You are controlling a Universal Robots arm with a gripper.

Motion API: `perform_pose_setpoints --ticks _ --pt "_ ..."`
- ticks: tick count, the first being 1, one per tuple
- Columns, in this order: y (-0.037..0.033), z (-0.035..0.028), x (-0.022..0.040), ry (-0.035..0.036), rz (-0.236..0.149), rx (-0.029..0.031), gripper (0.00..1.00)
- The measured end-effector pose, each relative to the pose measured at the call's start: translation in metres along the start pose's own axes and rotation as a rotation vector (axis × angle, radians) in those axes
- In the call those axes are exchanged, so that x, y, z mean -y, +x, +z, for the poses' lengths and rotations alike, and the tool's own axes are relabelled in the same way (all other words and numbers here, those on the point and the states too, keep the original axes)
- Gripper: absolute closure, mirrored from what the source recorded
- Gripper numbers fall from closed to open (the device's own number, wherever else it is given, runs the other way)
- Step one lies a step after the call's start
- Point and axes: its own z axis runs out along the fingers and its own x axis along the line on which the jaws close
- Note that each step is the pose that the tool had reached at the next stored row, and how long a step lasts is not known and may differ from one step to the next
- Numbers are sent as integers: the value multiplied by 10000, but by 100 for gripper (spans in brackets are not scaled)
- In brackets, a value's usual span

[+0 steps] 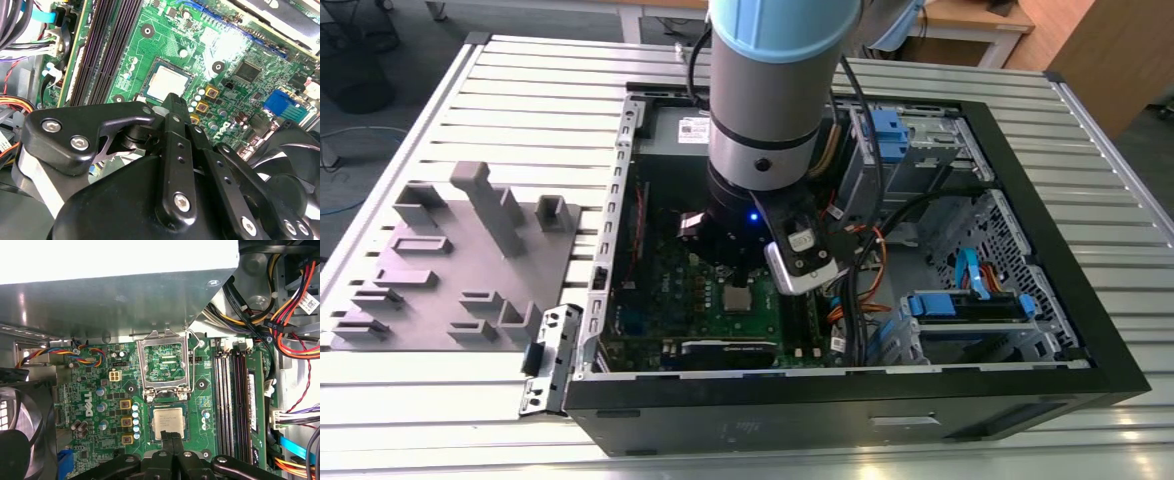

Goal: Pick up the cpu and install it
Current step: 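Close the cpu cover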

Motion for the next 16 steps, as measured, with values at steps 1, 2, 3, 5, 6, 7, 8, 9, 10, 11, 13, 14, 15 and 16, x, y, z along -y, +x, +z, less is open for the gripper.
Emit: perform_pose_setpoints --ticks 1,2,3,5,6,7,8,9,10,11,13,14,15,16 --pt "0 -2 0 0 0 0 89" --pt "0 -3 0 0 0 0 89" --pt "0 -3 0 0 0 0 89" --pt "0 -6 0 1 0 -1 89" --pt "1 -12 1 3 0 -3 89" --pt "0 -17 0 -1 0 -1 89" --pt "0 -23 0 -4 0 0 89" --pt "0 -30 0 -3 0 -1 89" --pt "0 -35 0 -3 0 -1 89" --pt "0 -39 -1 -5 0 0 89" --pt "0 -49 0 -3 0 -1 89" --pt "0 -53 -1 -4 0 0 89" --pt "0 -55 -1 -6 0 0 89" --pt "0 -56 -1 -7 0 1 89"
